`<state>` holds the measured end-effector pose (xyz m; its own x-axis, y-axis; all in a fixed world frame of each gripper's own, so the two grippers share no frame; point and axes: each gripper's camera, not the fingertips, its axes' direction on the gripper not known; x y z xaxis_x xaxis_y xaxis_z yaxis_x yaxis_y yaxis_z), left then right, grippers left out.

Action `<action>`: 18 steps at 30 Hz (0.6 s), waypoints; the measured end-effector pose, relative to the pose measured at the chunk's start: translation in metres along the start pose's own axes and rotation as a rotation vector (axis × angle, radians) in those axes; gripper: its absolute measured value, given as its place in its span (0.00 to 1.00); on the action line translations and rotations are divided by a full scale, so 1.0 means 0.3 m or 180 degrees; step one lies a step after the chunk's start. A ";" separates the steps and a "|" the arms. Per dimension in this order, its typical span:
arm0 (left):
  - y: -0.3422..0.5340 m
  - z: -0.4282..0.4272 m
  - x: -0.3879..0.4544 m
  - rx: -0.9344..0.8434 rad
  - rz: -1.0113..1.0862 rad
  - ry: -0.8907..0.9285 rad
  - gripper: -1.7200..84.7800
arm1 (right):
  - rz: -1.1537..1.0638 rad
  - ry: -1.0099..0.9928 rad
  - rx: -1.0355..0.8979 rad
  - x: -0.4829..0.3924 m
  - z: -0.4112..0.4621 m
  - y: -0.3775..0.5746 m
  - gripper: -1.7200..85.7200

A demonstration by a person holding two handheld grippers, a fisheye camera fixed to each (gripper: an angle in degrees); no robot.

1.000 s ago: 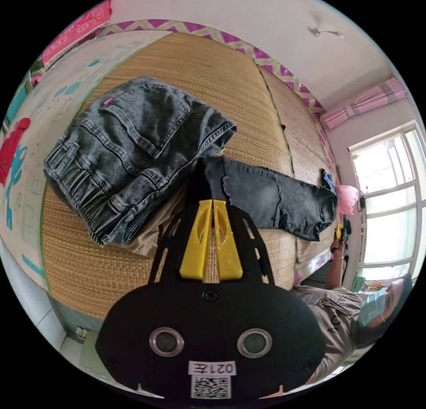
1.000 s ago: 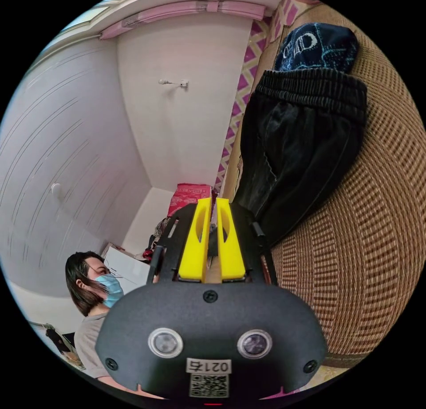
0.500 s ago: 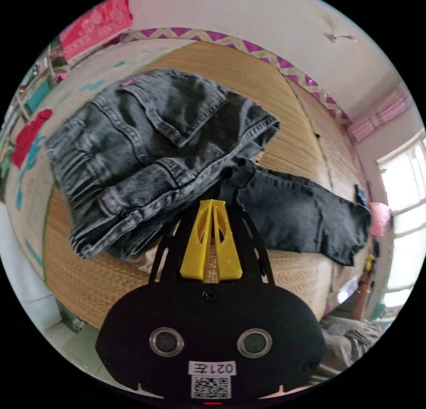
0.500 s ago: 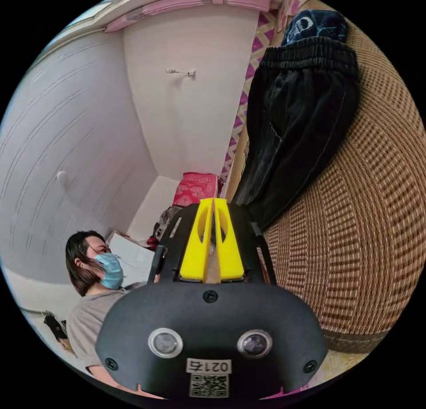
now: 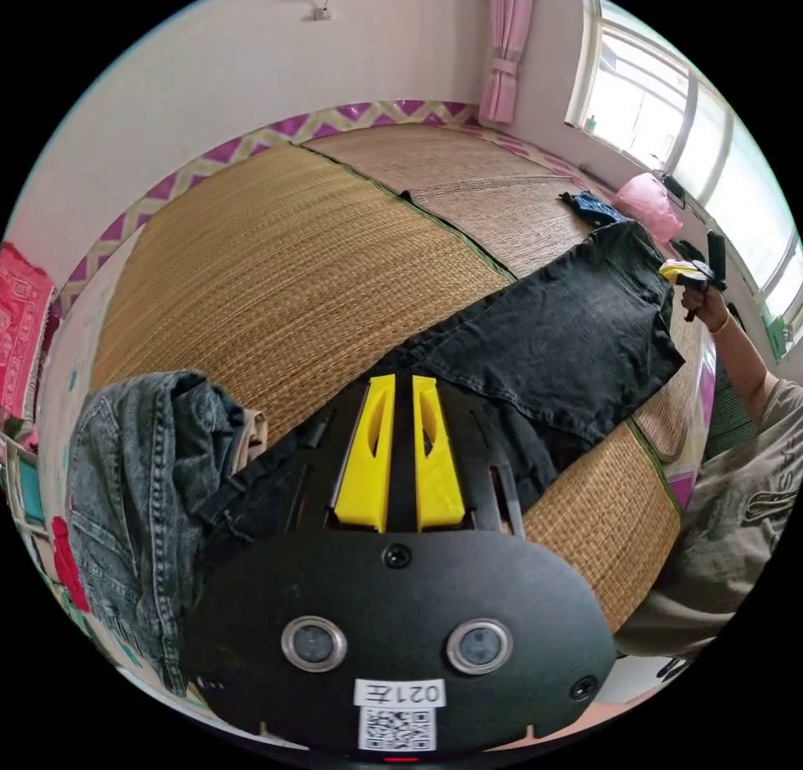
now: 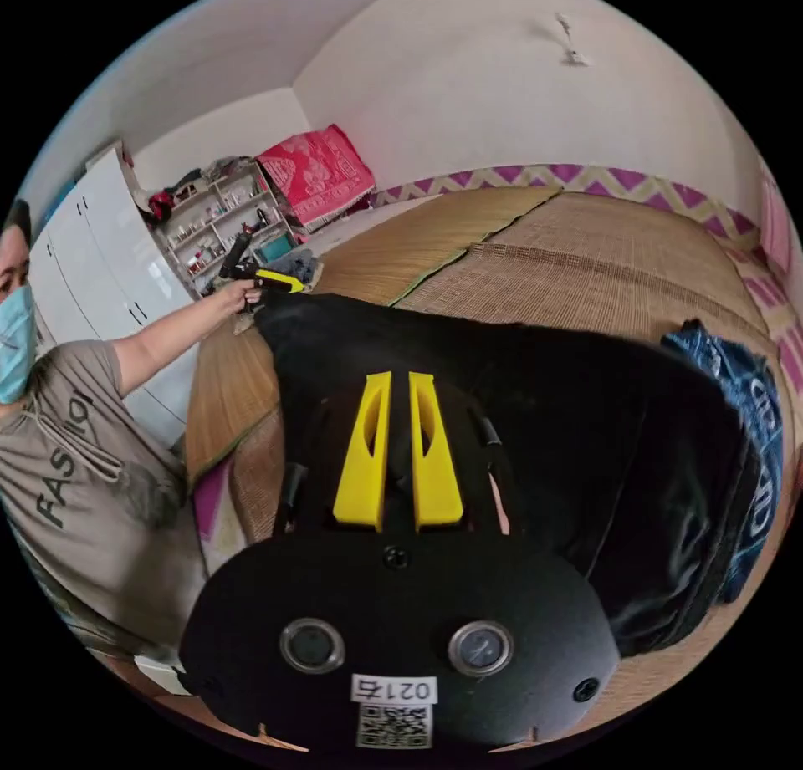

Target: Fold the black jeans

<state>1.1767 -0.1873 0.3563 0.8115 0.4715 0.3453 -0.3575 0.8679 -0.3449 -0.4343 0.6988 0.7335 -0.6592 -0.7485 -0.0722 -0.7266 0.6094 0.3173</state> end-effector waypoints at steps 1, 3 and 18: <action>0.005 0.015 -0.002 0.0044 -0.0031 0.0070 0.02 | -0.0087 0.0112 -0.0074 0.022 -0.004 -0.093 0.05; 0.044 0.010 0.012 0.0153 -0.0017 0.0171 0.02 | -0.0324 0.0403 -0.0280 0.035 0.004 -0.215 0.05; 1.395 -0.236 -0.080 0.1134 -0.1972 0.1692 0.11 | -0.1433 0.0626 -0.0868 -0.336 0.030 -0.439 0.16</action>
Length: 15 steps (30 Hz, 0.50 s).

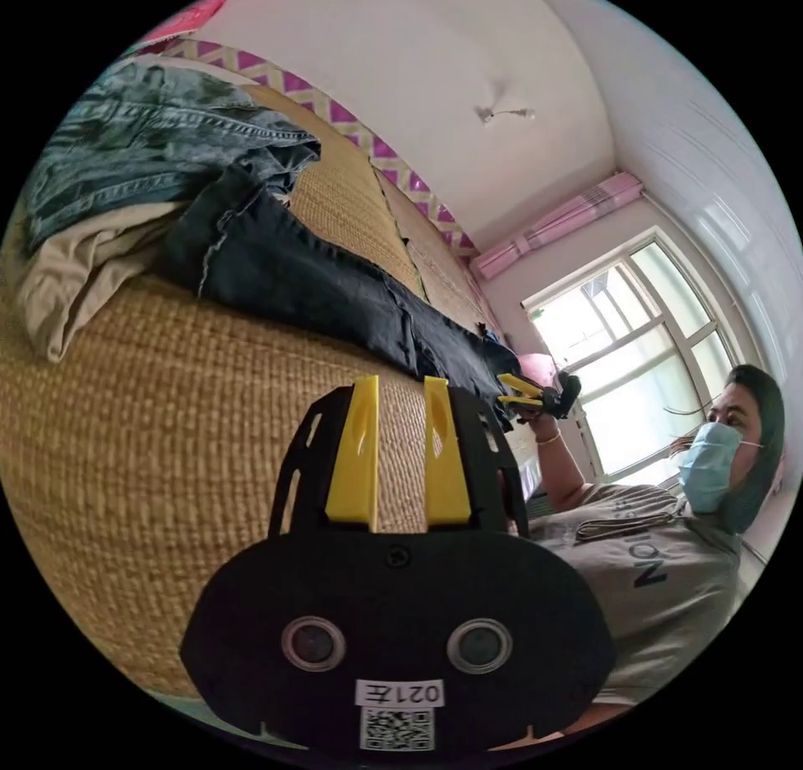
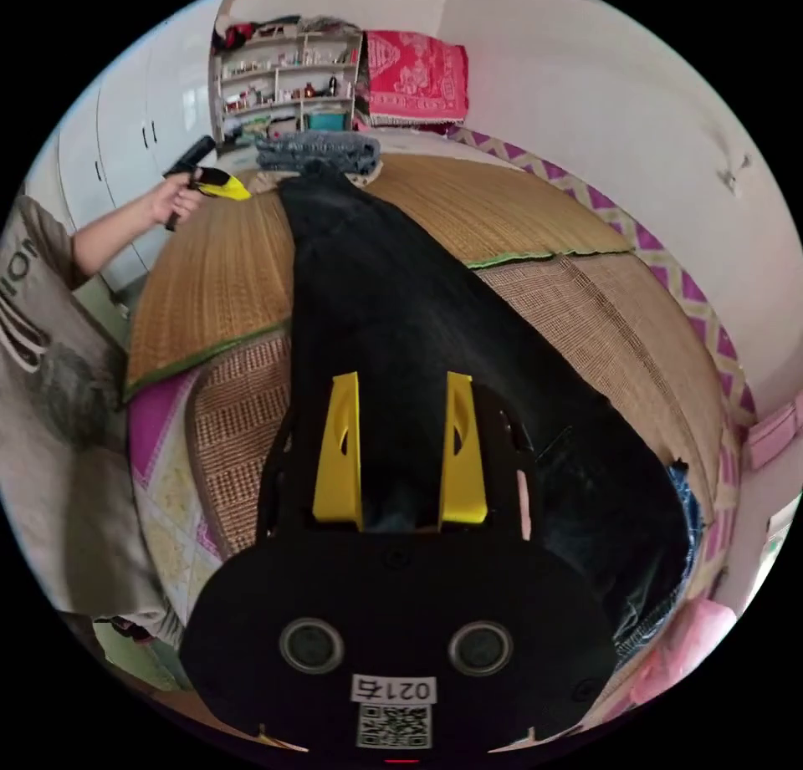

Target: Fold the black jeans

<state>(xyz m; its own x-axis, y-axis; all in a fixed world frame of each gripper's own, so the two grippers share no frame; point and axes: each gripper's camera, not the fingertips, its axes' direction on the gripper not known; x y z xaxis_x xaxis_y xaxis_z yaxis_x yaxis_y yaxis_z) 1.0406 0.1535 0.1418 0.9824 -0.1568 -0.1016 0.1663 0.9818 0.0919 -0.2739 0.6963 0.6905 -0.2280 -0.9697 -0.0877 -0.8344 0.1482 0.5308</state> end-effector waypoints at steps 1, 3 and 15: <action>0.065 -0.032 -0.016 0.0035 -0.0003 0.0003 0.11 | -0.0053 0.0121 -0.0139 0.005 0.011 -0.029 0.15; 0.153 -0.064 -0.039 0.0061 -0.0012 0.0043 0.10 | 0.0130 0.0505 -0.0469 0.086 0.056 -0.044 0.11; 0.332 -0.213 -0.411 0.0965 -0.1421 0.0081 0.14 | 0.1128 -0.0198 -0.0514 0.577 -0.030 0.184 0.08</action>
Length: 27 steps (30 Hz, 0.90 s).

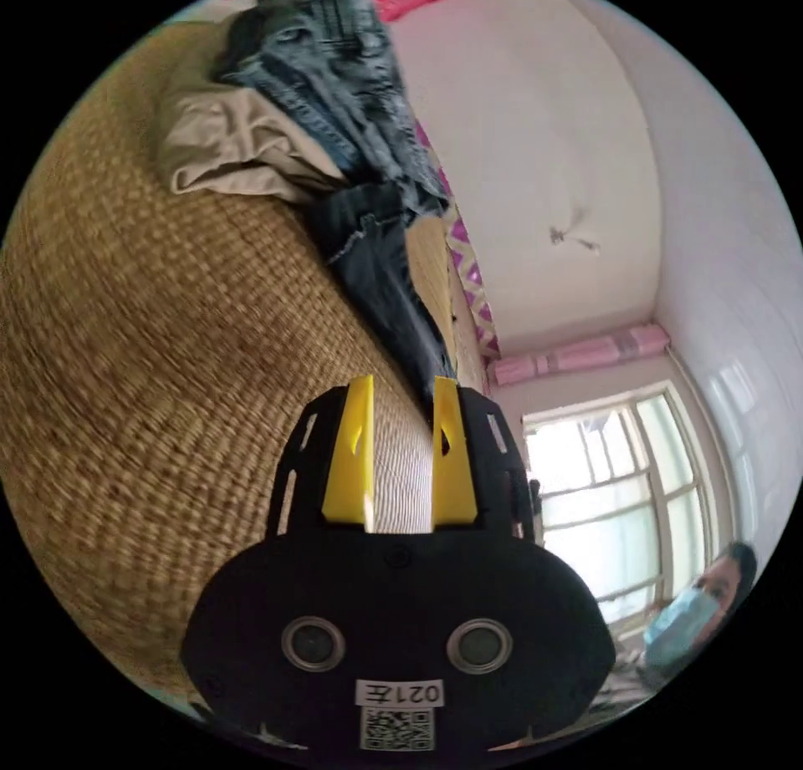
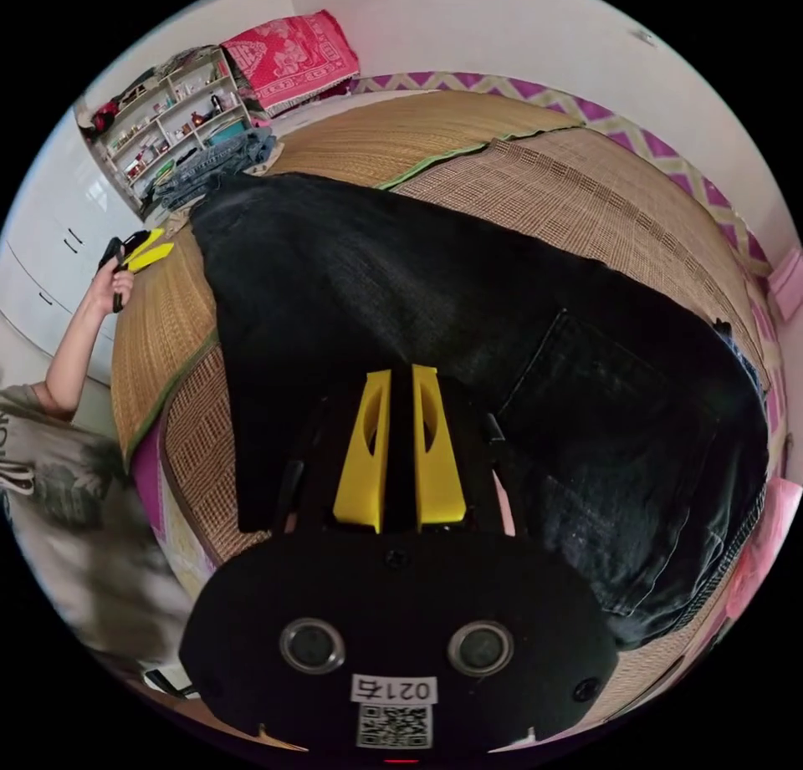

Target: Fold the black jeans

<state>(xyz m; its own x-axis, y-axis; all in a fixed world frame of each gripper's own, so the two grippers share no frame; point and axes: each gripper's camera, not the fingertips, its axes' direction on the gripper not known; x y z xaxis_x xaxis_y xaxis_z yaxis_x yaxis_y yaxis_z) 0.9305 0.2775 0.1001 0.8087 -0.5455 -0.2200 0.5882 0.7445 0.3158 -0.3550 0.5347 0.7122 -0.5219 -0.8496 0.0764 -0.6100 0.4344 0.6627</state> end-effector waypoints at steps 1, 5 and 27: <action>-0.012 -0.008 -0.048 0.0170 -0.0186 -0.0032 0.13 | 0.0055 -0.0015 0.0017 0.032 -0.017 0.010 0.08; -0.028 -0.060 -0.100 0.0724 -0.0455 -0.0053 0.15 | 0.0215 -0.0068 0.0074 0.145 -0.073 0.045 0.08; -0.044 -0.423 0.023 0.0584 -0.0101 -0.0085 0.01 | 0.0170 -0.0290 -0.0158 0.671 -0.332 0.119 0.08</action>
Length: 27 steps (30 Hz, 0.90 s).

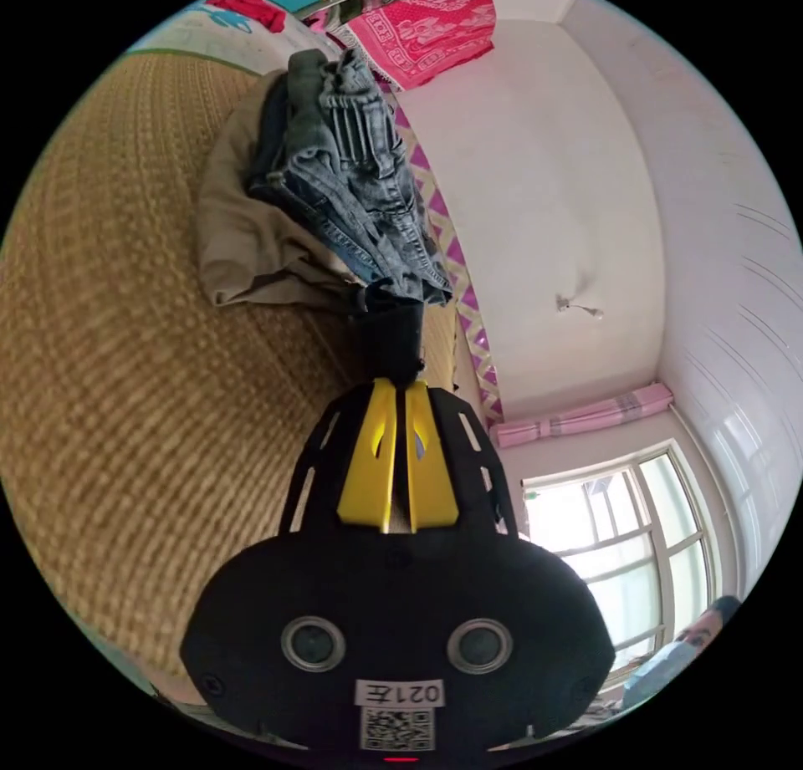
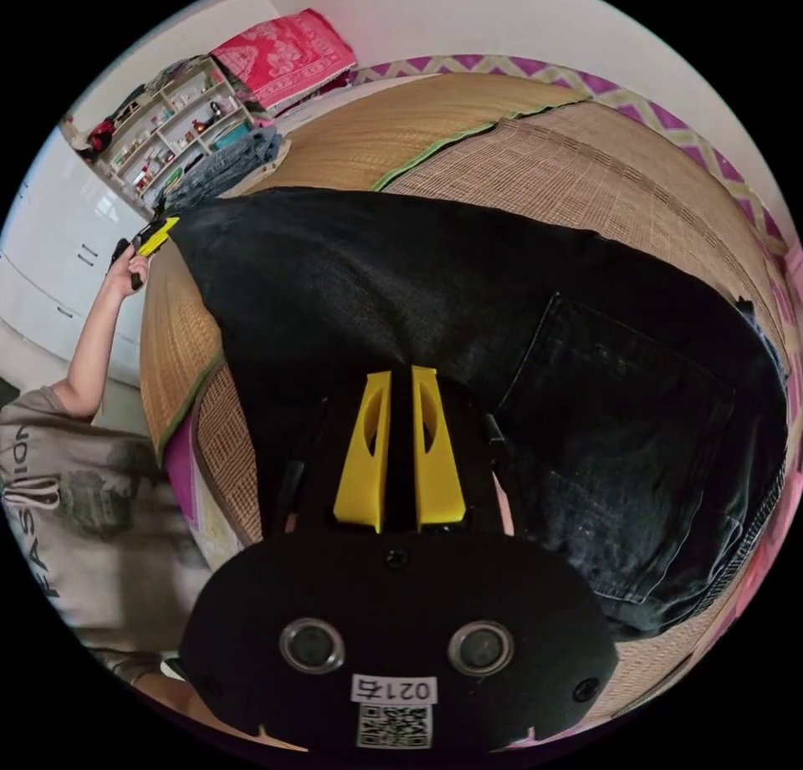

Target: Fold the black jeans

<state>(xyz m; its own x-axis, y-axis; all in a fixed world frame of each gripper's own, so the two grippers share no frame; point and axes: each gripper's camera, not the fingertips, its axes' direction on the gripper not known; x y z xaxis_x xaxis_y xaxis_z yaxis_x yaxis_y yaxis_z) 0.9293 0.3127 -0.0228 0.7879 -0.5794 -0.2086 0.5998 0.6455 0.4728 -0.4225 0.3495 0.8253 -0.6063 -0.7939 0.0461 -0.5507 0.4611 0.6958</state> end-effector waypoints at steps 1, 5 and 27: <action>0.041 -0.077 0.003 -0.0032 0.0017 0.0006 0.01 | -0.0080 0.0000 -0.0096 -0.003 -0.016 0.003 0.08; 0.183 -0.294 -0.023 -0.0119 -0.0029 0.0040 0.01 | -0.0469 0.0302 -0.0393 -0.099 -0.070 0.047 0.08; 0.268 -0.202 0.833 -0.0453 0.2820 -0.0957 0.08 | -0.1450 0.1172 -0.0766 -0.091 -0.590 -0.251 0.06</action>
<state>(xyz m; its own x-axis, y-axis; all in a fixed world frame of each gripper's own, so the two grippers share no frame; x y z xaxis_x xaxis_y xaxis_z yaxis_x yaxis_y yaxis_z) 1.1829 0.2499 -0.0887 0.9078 0.0597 0.4151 -0.1728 0.9551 0.2405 -0.2629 0.2665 0.8986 -0.0809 -0.9936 -0.0790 -0.5367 -0.0234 0.8435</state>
